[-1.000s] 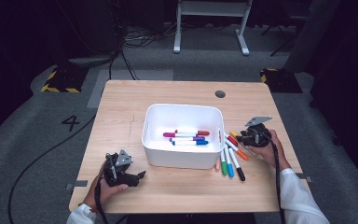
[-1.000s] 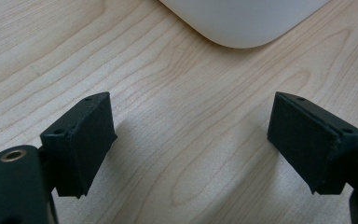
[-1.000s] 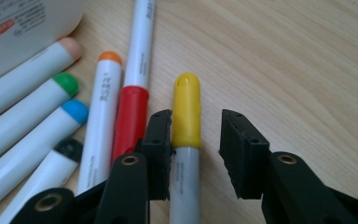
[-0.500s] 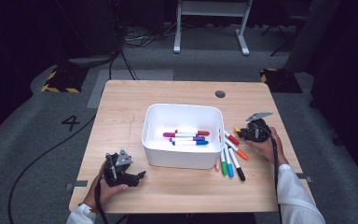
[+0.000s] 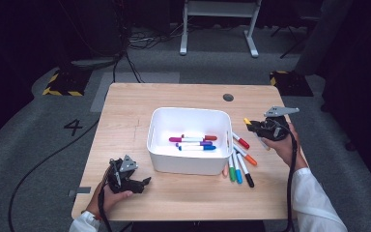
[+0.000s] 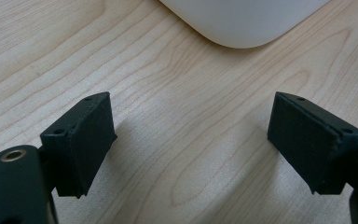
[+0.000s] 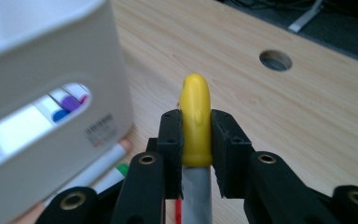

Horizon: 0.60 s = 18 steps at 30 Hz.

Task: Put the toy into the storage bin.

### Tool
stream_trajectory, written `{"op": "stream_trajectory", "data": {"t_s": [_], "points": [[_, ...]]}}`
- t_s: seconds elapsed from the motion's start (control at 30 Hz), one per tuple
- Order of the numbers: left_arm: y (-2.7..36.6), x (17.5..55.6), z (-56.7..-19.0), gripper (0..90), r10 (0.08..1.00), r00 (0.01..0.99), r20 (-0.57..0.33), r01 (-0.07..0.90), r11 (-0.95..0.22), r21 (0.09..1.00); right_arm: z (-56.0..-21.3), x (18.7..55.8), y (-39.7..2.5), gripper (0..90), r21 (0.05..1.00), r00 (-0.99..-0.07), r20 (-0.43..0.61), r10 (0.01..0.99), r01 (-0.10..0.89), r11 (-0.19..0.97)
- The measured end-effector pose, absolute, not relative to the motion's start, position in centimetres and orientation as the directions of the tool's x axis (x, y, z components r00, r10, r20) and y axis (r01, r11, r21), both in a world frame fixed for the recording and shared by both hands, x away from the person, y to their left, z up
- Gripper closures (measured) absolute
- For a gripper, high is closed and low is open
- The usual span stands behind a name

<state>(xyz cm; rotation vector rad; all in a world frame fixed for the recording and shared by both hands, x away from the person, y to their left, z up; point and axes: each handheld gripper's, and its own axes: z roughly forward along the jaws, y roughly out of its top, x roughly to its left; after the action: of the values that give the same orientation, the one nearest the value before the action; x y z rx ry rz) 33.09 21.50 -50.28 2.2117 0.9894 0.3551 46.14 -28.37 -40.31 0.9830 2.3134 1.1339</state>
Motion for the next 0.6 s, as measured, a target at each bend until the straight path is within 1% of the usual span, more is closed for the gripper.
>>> {"op": "stream_trajectory", "data": {"t_s": [0.1,0.13,0.23,0.33,0.4,0.43,0.6], "points": [[21.5,33.1,-50.3,14.9,0.738,0.674,-0.028,0.554,-0.48,0.68,-38.6,45.4,-27.7,75.0,0.824,-0.702,-0.045,0.71,0.376,0.424],[21.5,33.1,-50.3,14.9,0.738,0.674,-0.028,0.554,-0.48,0.68,-37.8,45.0,-27.4,75.0,0.838,-0.711,-0.035,0.703,0.362,0.408],[21.5,33.1,-50.3,14.9,0.739,0.673,-0.027,0.554,-0.479,0.681,-35.2,44.0,-26.3,75.0,0.863,-0.744,-0.055,0.666,0.299,0.406],[21.5,33.1,-50.3,14.9,0.739,0.673,-0.027,0.554,-0.479,0.681,-32.8,43.0,-24.8,75.0,0.87,-0.772,-0.088,0.63,0.248,0.425],[21.5,33.1,-50.3,14.9,0.739,0.673,-0.027,0.554,-0.479,0.681,-31.5,42.4,-23.7,75.0,0.878,-0.792,-0.091,0.604,0.222,0.424],[21.5,33.1,-50.3,14.9,0.739,0.673,-0.027,0.554,-0.48,0.681,-31.1,42.1,-23.2,75.0,0.881,-0.799,-0.08,0.596,0.223,0.417],[21.5,33.1,-50.3,14.9,0.741,0.671,-0.023,0.553,-0.479,0.682,-29.3,41.2,-19.9,75.0,0.872,-0.841,-0.105,0.531,0.179,0.455]]}}
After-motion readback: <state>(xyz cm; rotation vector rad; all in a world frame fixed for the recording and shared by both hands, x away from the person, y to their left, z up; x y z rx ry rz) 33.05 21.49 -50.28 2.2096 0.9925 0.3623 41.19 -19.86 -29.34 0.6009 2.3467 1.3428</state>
